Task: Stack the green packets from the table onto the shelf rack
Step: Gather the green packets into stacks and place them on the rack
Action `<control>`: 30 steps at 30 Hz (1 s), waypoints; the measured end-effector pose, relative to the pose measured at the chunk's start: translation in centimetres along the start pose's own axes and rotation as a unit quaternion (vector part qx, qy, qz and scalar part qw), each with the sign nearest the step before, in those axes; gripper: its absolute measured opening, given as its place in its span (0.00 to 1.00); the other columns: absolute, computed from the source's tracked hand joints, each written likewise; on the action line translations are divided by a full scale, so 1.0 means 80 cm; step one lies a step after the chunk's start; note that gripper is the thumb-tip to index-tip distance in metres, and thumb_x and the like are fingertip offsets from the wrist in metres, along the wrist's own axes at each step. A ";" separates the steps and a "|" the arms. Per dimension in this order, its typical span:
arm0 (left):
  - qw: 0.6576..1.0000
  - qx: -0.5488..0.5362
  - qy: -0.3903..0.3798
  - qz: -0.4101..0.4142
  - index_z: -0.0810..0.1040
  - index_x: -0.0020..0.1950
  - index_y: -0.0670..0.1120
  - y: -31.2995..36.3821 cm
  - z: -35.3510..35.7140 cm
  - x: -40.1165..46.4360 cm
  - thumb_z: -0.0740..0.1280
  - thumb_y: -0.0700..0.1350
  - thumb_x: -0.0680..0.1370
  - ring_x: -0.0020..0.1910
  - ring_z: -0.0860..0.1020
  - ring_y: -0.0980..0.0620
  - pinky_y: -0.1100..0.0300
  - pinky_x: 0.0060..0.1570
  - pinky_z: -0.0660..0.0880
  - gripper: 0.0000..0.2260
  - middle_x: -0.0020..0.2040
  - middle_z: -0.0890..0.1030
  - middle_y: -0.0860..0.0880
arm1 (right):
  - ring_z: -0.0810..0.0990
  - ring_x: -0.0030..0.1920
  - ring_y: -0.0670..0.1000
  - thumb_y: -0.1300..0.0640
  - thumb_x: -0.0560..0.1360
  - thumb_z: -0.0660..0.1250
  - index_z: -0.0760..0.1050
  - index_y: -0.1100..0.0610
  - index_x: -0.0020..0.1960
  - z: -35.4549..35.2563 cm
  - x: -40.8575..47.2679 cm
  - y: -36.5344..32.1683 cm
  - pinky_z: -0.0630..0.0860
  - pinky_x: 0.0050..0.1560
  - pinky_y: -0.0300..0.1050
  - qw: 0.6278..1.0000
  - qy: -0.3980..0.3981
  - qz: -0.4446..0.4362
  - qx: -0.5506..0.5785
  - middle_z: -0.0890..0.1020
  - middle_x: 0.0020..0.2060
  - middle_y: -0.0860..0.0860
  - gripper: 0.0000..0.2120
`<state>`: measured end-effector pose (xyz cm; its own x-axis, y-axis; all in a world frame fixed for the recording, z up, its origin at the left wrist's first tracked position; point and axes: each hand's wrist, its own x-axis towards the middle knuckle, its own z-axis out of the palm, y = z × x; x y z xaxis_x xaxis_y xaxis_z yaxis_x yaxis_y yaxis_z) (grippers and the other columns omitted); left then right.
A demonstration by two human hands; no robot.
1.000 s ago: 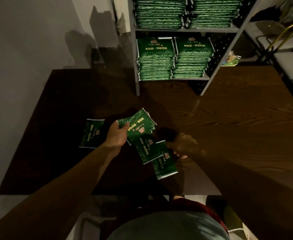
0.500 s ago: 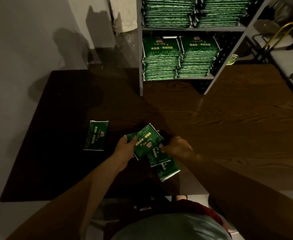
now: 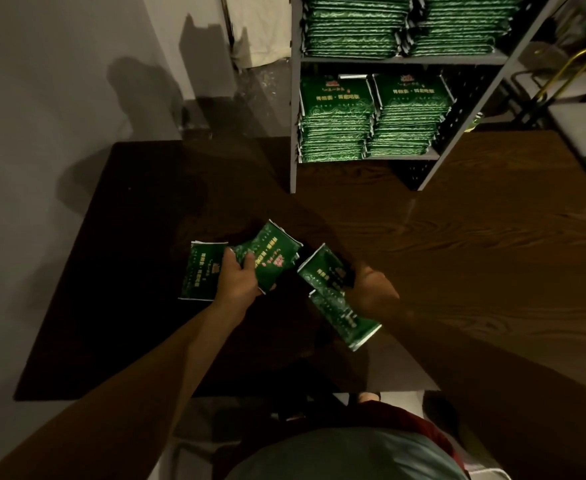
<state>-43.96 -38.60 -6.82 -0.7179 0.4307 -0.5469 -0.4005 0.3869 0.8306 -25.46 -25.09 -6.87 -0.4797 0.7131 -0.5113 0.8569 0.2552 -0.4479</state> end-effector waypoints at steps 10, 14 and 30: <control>0.977 0.127 -0.162 0.062 0.69 0.71 0.51 -0.017 0.012 -0.023 0.64 0.54 0.81 0.66 0.76 0.45 0.38 0.67 0.72 0.19 0.66 0.77 0.47 | 0.81 0.49 0.50 0.72 0.72 0.67 0.78 0.53 0.59 -0.036 -0.002 -0.026 0.78 0.43 0.43 0.970 -0.040 -0.238 -0.043 0.81 0.52 0.51 0.21; 0.968 0.092 -0.234 0.023 0.71 0.66 0.52 -0.020 0.029 -0.050 0.69 0.47 0.81 0.58 0.80 0.51 0.53 0.54 0.78 0.15 0.60 0.80 0.50 | 0.81 0.47 0.49 0.73 0.72 0.68 0.77 0.52 0.59 -0.014 0.001 -0.030 0.73 0.35 0.30 0.974 -0.005 -0.225 0.024 0.79 0.50 0.48 0.21; 0.975 0.111 -0.166 0.099 0.73 0.61 0.53 -0.030 0.022 -0.035 0.74 0.30 0.73 0.53 0.77 0.63 0.69 0.48 0.76 0.24 0.54 0.79 0.58 | 0.80 0.49 0.45 0.71 0.71 0.74 0.76 0.54 0.62 -0.001 0.010 -0.007 0.77 0.42 0.32 0.953 -0.115 -0.077 0.270 0.80 0.46 0.43 0.23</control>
<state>-39.96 -39.28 -7.42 -0.5302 0.7411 -0.4119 -0.1133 0.4195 0.9006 -26.29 -24.59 -6.99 -0.6736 0.5158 -0.5293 0.5811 -0.0729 -0.8105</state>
